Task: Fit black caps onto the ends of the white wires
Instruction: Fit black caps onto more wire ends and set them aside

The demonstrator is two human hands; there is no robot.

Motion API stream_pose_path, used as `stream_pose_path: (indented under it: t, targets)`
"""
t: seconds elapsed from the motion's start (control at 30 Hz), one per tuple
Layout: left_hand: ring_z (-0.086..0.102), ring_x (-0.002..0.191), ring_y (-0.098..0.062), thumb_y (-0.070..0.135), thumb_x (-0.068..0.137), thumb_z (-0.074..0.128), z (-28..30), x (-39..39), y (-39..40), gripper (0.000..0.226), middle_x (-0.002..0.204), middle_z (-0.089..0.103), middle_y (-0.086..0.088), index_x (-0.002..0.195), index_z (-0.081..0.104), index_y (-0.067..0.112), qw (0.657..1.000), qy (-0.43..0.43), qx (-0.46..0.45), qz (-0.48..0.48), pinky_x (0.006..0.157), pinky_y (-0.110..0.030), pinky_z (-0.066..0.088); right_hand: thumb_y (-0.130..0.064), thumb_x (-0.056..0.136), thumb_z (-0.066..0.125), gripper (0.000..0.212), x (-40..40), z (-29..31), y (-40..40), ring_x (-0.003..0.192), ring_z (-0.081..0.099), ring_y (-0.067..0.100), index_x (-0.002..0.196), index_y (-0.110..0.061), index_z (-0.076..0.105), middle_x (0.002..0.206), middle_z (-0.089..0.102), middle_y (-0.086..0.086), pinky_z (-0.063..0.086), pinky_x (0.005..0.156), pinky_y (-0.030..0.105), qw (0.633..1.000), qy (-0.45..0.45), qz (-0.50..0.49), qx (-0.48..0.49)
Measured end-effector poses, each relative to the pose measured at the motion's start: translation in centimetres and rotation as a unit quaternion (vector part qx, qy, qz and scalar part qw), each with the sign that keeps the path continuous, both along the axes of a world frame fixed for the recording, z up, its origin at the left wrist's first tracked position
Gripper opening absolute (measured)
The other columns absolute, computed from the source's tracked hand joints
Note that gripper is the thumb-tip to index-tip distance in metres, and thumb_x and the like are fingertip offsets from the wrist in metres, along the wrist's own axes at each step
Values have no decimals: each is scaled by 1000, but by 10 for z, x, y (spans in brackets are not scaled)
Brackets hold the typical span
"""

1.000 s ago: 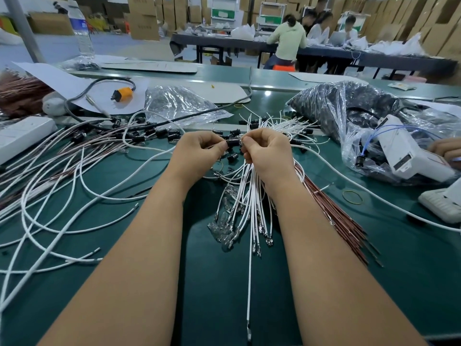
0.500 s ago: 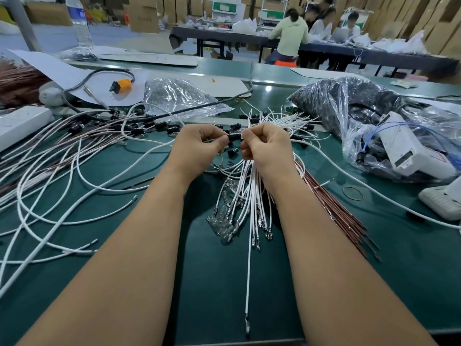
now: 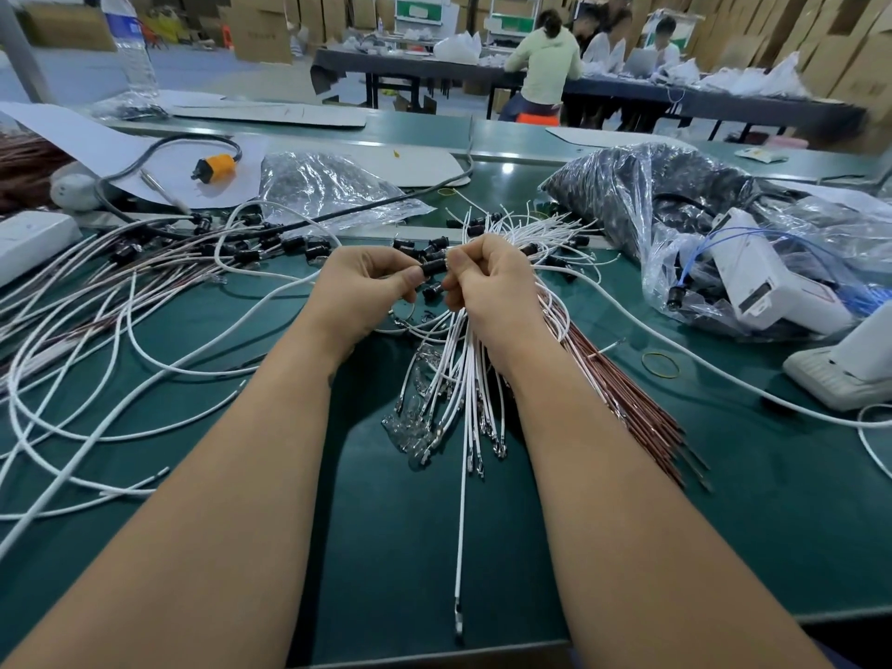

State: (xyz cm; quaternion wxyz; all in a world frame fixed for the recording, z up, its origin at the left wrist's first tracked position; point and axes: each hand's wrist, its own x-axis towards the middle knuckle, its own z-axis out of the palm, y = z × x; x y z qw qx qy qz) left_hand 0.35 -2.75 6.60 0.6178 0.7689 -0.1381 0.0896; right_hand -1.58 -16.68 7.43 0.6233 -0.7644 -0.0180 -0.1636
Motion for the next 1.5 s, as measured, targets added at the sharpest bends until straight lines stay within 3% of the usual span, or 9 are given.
stream_pose_path:
  t: [0.1, 0.2, 0.3, 0.53, 0.7, 0.9, 1.03, 1.27, 1.5]
  targets:
    - [52, 66, -18, 7, 88, 66, 0, -3, -2, 17, 60, 62, -2, 75, 70, 16, 1000, 6, -2, -4, 73, -28, 42, -9, 98, 53, 22, 0, -1, 0, 49, 53, 4, 76, -16, 54, 61, 58, -1, 48, 53, 21, 1000, -6, -8, 0]
    - [50, 67, -19, 8, 89, 65, 2, -2, -5, 17, 63, 61, -4, 76, 69, 16, 1000, 8, -3, 8, 69, -28, 41, -12, 97, 54, 21, 2, -2, 3, 59, 54, 13, 76, -17, 54, 65, 59, 0, 52, 63, 37, 999, -12, -30, -8]
    - [51, 54, -4, 8, 90, 63, 4, -1, -7, 13, 63, 61, -1, 80, 71, 13, 999, -14, 14, 32, 58, -14, 40, -16, 94, 57, 15, 4, 0, 7, 70, 58, 20, 79, -16, 56, 76, 62, 6, 53, 74, 46, 999, -11, -52, -2]
    - [37, 42, 1, 9, 94, 57, -1, 6, -2, 17, 65, 61, 3, 84, 69, 16, 998, -9, 41, 47, 45, -9, 32, -15, 89, 61, 6, 4, 2, 7, 72, 58, 19, 84, -16, 57, 80, 63, 7, 53, 72, 40, 997, -35, -66, 4]
    - [46, 56, -8, 9, 93, 57, -1, 7, -2, 26, 66, 63, 6, 77, 66, 28, 999, 12, 25, 38, 50, -11, 35, -12, 94, 58, 10, 1, 6, 4, 45, 48, 5, 84, -14, 60, 52, 54, -6, 42, 45, 19, 994, -28, -45, 95]
    - [50, 69, -15, 8, 93, 56, 1, 5, -2, 22, 67, 63, 3, 81, 66, 23, 999, 16, 5, 34, 53, -8, 38, -6, 94, 55, 9, 0, 10, 7, 42, 53, 9, 88, -6, 60, 58, 61, 3, 47, 46, 20, 987, 6, -18, 160]
    - [50, 69, -16, 8, 93, 56, 1, 5, -2, 21, 70, 63, 0, 81, 67, 22, 999, 20, 2, 25, 57, -14, 39, -9, 95, 55, 17, 1, 7, 6, 42, 50, 6, 79, -8, 60, 57, 58, 1, 44, 45, 18, 990, 5, -25, 140]
    - [44, 51, -2, 12, 91, 60, 3, 3, -3, 16, 71, 62, -2, 81, 70, 20, 999, 19, 14, 23, 49, -8, 35, -8, 93, 60, 20, 5, 3, 5, 46, 50, -2, 74, -13, 62, 59, 55, -3, 45, 49, 15, 993, -7, -34, 110]
    - [51, 60, -8, 17, 88, 67, 3, 3, -1, 13, 71, 65, -6, 76, 70, 21, 999, -21, 32, 20, 58, -14, 43, -7, 91, 63, 19, 8, 0, 3, 48, 53, 2, 74, -15, 60, 64, 59, 0, 47, 52, 17, 995, -10, -41, 93]
